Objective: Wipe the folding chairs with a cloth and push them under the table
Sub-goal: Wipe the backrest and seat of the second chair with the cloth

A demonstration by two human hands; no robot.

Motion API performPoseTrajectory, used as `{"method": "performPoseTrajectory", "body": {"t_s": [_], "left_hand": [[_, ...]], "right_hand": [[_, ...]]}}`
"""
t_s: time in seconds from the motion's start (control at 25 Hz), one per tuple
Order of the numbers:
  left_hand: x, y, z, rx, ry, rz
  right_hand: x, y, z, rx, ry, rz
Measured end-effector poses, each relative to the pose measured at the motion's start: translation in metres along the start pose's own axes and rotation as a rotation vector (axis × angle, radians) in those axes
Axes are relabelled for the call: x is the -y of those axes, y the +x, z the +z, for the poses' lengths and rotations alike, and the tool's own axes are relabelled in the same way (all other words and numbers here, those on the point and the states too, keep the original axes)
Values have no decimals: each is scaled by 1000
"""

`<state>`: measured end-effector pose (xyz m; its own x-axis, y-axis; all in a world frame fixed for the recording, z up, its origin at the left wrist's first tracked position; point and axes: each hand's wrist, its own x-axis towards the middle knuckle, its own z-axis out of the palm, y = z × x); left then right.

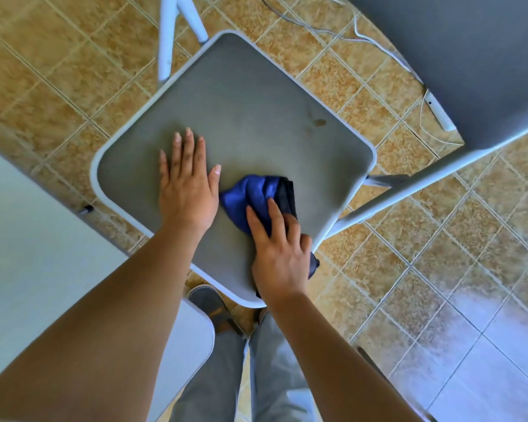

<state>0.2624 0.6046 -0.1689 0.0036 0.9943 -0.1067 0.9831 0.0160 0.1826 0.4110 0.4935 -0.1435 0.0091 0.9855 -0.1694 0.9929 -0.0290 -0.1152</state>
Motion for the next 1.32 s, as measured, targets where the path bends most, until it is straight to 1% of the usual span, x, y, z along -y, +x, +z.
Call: {"method": "performPoseTrajectory", "body": {"t_s": [0.04, 0.08, 0.12, 0.2, 0.28, 0.32, 0.36, 0.4, 0.44, 0.48, 0.56, 0.6, 0.64, 0.68, 0.72, 0.8, 0.92, 0.96, 1.0, 1.04, 1.12, 1.2, 1.24, 1.32], "left_hand": [[1, 0, 2, 2, 1, -3], [1, 0, 4, 0, 7, -5], [1, -2, 6, -10, 19, -7], [1, -4, 9, -43, 42, -14], [1, -5, 10, -72, 46, -23], [2, -5, 12, -83, 41, -23], [2, -4, 13, -92, 37, -21], [3, -4, 13, -102, 34, -20], [3, -3, 14, -112, 30, -21], [2, -3, 14, -121, 27, -23], [2, -5, 15, -122, 32, -32], [3, -5, 15, -119, 39, -33], [3, -6, 15, -121, 49, -30], [3, -6, 15, -123, 55, -26], [3, -5, 14, -121, 58, -24], [2, -5, 14, -112, 57, -27], [3, -3, 14, -98, 73, -30], [2, -4, 14, -99, 80, -31], [2, -4, 15, -105, 81, -33], [2, -4, 16, -110, 82, -34], [2, -2, 16, -121, 74, -31], [4, -3, 15, -118, 73, -36], [5, -4, 15, -106, 73, -40], [2, -6, 17, -105, 71, -8]], "right_hand": [[-14, -6, -1, -1, -30, -5], [-29, -2, -2, -12, -41, 35], [-41, 9, -3, -31, -56, 113], [-57, 48, -6, -52, -46, 324], [-64, 105, -10, -14, 40, 540], [-65, 135, -12, -22, 78, 623], [-63, 161, -16, -43, 102, 665], [-56, 180, -18, -53, 101, 651], [-46, 191, -19, -53, 87, 574], [-34, 192, -20, -39, 82, 442], [-13, 170, -14, -9, 76, 153], [-8, 150, -11, -16, 55, 56], [-9, 129, -10, -22, 40, 1], [-14, 107, -8, -26, 28, -11], [-26, 89, -7, -21, 11, 15], [-55, 79, -9, -12, 0, 170], [-75, 129, -14, 7, 42, 536], [-72, 154, -17, -14, 46, 589], [-63, 179, -19, -30, 50, 576], [-52, 201, -21, -35, 51, 505], [-27, 221, -22, -16, 14, 241], [-6, 207, -19, 11, 5, -38], [-3, 193, -16, 17, 9, -120], [-16, 164, -11, 6, -17, -175]]}}
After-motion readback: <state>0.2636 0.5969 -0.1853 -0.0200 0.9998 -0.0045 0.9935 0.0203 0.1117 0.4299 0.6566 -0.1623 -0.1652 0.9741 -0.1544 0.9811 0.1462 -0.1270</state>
